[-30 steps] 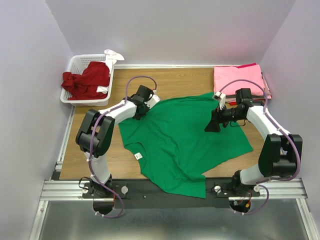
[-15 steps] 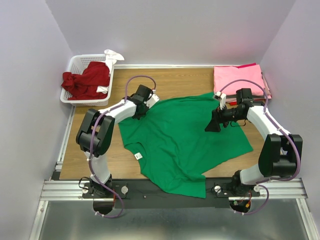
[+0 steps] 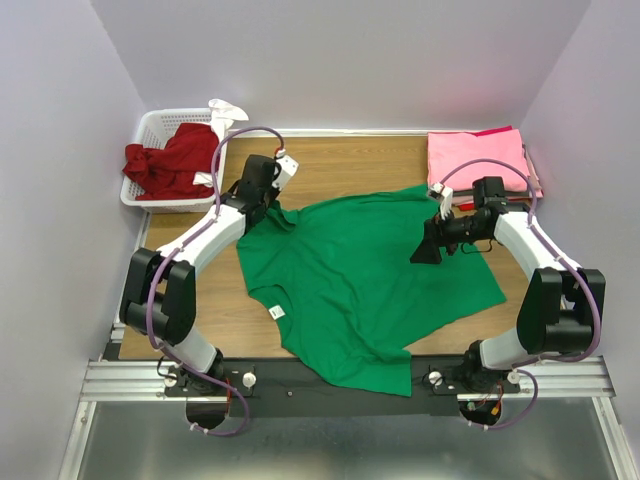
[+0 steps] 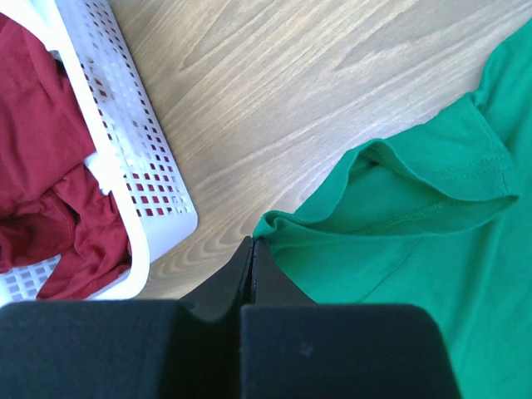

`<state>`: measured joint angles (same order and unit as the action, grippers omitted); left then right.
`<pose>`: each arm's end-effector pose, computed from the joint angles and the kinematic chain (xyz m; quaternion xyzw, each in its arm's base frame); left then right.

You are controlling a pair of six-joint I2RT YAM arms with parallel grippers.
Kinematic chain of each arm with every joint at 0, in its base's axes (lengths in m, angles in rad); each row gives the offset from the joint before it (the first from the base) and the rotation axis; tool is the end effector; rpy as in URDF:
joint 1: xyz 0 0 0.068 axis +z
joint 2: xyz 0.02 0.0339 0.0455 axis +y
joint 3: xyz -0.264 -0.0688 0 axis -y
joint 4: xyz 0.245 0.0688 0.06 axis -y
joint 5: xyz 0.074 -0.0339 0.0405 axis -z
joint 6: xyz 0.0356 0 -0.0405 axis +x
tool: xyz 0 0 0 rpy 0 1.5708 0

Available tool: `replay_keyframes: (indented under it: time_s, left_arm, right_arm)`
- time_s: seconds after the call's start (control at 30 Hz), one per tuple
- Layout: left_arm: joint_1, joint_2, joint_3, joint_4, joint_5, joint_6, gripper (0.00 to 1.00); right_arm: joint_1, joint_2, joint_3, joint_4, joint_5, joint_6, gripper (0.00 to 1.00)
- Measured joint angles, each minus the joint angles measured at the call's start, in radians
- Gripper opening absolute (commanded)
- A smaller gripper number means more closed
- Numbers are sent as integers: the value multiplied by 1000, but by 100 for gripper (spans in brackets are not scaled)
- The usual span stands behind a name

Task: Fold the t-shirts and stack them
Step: Flatten the tshirt out

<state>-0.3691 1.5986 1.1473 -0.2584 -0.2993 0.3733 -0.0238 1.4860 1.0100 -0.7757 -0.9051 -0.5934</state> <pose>0.3357 -0.1186 0.2542 0.2680 0.8600 0.1364 0.4124 0.2736 0.0215 0.2265 -0.3161 0.8326 0.3679 0.2672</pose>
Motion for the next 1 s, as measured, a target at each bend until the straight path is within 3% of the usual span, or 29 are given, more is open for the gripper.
replay_keyframes:
  time_s: [1.0]
  left_arm:
    - [60,-16,-27,80,47,-53,0]
  right_arm:
    - [-5,2,-3,0,1,0,84]
